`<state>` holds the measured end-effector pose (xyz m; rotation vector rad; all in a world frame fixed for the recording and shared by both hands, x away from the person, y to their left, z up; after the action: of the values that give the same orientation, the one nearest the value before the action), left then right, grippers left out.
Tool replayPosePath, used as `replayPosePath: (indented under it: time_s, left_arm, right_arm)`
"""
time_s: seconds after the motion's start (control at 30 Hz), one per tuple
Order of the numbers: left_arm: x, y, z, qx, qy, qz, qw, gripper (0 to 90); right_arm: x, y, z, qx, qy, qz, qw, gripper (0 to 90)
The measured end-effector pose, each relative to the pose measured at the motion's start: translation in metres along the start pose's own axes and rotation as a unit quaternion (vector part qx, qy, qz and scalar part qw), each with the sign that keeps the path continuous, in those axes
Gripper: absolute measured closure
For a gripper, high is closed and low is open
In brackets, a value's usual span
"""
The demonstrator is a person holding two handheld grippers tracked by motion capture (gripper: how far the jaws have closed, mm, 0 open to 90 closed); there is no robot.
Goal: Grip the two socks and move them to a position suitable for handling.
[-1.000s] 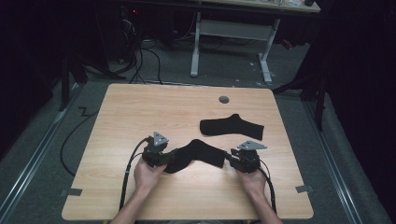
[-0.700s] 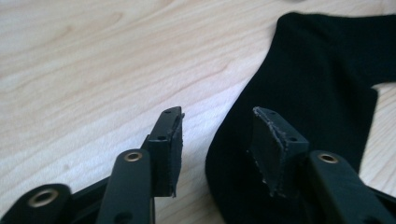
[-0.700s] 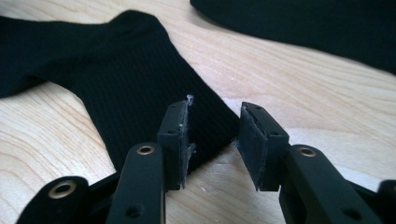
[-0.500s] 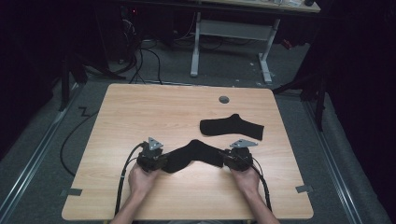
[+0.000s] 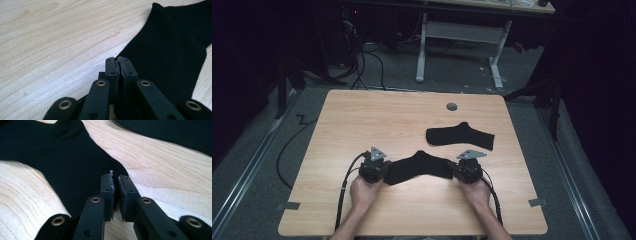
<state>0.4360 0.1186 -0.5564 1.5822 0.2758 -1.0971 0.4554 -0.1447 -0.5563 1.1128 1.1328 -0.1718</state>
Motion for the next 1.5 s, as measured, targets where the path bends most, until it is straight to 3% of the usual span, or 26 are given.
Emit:
replayPosePath:
  time_s: [0.2,0.3,0.63,0.93,1.3,1.5]
  left_arm:
    - [0.0,0.005,0.0,0.012,0.001,-0.003,0.9999,86.9]
    - [-0.002,0.012,0.003,0.016,-0.003,0.01,0.9998,86.9]
    - [-0.004,0.022,0.007,0.01,-0.013,0.028,0.9995,86.9]
    - [0.002,0.031,0.01,0.011,-0.014,0.04,0.999,86.6]
    - [0.019,0.033,0.01,0.017,-0.008,0.025,0.9995,86.1]
    - [0.026,0.03,0.006,0.016,0.0,0.014,0.9998,83.4]
  right_arm:
    - [-0.002,0.0,0.001,-0.001,-0.005,-0.002,1.0,85.9]
    - [-0.003,0.0,0.003,0.001,-0.005,-0.001,1.0,86.3]
    - [-0.015,0.006,0.011,-0.004,-0.017,0.008,0.9998,86.6]
    - [-0.021,0.005,0.025,0.009,-0.031,0.012,0.9994,86.5]
    - [-0.02,0.002,0.031,0.021,-0.038,0.012,0.999,86.4]
    - [-0.01,-0.002,0.032,0.023,-0.037,0.002,0.9991,86.0]
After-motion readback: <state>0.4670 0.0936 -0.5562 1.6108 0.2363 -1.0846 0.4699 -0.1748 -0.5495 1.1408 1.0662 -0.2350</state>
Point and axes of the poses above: each handheld gripper's, and its own axes: x roughly forward along the jaws, y roughly out of its top, z roughly to its right, the point moved 8 cm from there along x, roughly forward along the jaws, and after that the axes turned 8 degrees about -z, right-handed, at the moved point
